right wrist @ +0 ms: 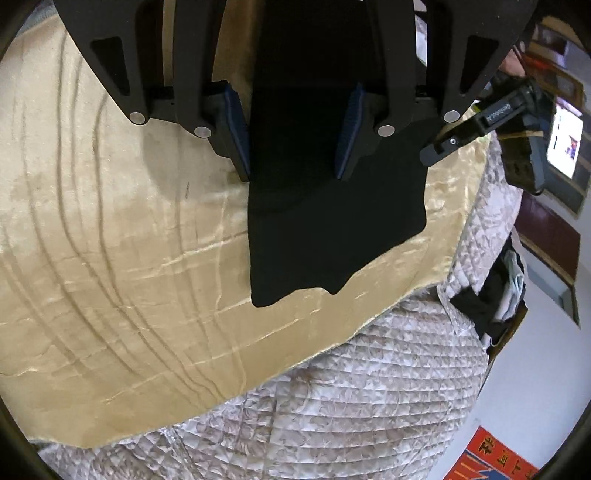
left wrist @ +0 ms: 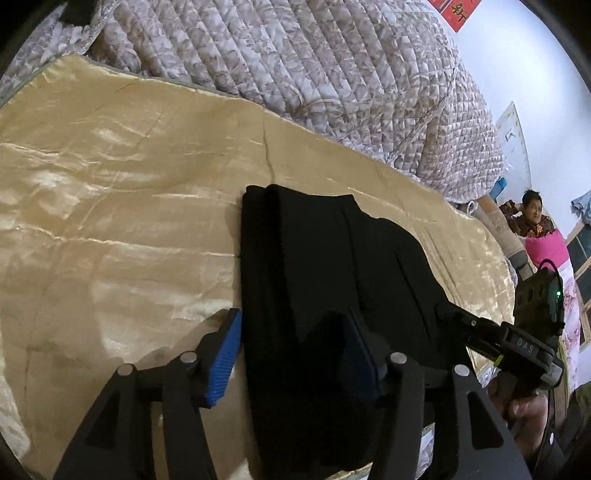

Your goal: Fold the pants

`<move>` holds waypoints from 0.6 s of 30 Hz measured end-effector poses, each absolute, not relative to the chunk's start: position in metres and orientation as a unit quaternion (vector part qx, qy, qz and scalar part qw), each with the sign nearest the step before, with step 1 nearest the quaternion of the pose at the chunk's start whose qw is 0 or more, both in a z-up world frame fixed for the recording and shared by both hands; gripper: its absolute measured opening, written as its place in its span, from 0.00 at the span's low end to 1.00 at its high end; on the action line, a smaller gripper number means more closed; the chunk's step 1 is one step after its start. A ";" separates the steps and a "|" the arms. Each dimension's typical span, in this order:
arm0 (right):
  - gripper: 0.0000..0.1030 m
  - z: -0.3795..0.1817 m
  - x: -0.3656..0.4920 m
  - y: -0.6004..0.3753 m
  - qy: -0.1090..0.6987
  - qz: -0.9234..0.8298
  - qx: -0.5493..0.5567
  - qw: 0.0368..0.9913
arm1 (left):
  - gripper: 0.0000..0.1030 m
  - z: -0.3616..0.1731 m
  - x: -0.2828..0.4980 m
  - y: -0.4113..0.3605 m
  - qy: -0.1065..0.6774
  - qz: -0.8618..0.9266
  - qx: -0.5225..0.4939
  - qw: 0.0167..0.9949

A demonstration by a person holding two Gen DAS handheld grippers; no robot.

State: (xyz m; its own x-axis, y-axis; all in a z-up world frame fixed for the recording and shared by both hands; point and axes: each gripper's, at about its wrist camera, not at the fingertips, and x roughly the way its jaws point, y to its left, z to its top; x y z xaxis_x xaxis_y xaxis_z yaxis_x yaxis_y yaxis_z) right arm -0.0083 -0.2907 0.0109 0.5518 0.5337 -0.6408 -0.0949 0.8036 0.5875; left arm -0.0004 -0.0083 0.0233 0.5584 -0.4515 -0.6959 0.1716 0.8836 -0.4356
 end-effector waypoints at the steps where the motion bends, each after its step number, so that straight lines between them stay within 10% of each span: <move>1: 0.46 0.011 -0.009 -0.290 0.435 0.189 0.256 0.842 | 0.56 0.024 -0.002 -0.009 0.435 -0.184 -0.160 0.867; 9: 0.41 0.007 -0.013 -0.288 0.445 0.213 0.269 0.827 | 0.52 0.022 -0.003 -0.010 0.433 -0.179 -0.165 0.868; 18: 0.16 0.018 -0.010 -0.280 0.428 0.198 0.255 0.844 | 0.24 0.041 -0.008 -0.016 0.404 -0.185 -0.159 0.882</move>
State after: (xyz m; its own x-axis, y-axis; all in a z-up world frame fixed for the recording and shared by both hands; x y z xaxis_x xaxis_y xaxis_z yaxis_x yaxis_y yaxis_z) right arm -0.0102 -0.2804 0.0179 0.5543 0.5535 -0.6216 -0.1164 0.7910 0.6006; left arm -0.0078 -0.0162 0.0412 0.6052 -0.4543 -0.6537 0.1974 0.8812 -0.4296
